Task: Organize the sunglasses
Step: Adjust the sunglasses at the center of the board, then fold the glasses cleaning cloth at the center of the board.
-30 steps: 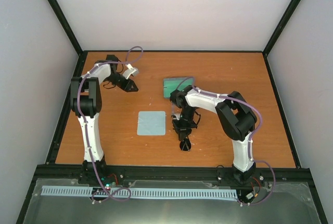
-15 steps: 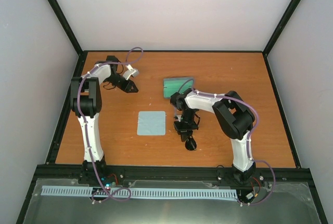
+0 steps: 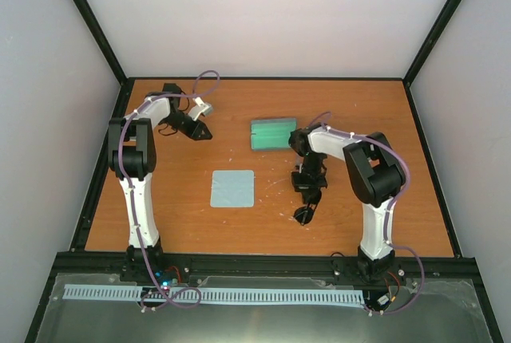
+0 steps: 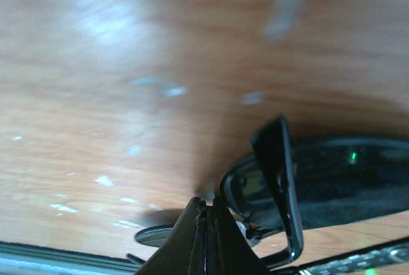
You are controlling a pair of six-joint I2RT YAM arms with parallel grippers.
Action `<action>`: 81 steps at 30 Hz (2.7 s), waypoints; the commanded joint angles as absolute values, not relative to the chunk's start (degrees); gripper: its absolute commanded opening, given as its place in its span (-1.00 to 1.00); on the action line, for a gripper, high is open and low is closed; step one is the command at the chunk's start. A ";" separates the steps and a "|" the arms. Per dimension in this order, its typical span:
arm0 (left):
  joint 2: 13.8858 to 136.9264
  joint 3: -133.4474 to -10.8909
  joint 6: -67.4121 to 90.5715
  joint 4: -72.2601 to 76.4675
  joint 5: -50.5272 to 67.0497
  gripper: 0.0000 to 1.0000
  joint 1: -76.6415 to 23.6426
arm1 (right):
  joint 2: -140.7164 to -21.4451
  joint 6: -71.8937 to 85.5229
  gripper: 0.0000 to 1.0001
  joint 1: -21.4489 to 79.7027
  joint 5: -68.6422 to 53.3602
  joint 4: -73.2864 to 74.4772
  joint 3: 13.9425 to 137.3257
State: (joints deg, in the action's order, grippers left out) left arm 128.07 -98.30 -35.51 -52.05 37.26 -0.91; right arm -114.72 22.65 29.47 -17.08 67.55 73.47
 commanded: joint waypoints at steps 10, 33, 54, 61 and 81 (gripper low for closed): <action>126.18 -101.63 -45.79 -58.74 40.75 -0.51 2.82 | -116.86 16.76 -0.94 15.87 0.26 59.94 75.79; 107.09 -70.69 -47.85 -41.71 29.42 -0.53 -4.92 | -119.84 11.12 -0.10 37.34 -11.65 48.62 94.16; 104.24 -67.68 -42.72 -38.55 31.65 -0.53 -4.92 | -126.59 9.49 -0.32 41.20 -15.25 51.21 98.72; 103.85 -67.65 -42.22 -38.25 31.92 -0.53 -4.92 | -127.11 9.84 -0.31 41.61 -14.84 50.74 97.56; 102.62 -65.58 -42.10 -37.40 32.76 -0.53 -5.05 | -128.65 11.81 -0.75 43.13 -13.14 49.36 94.93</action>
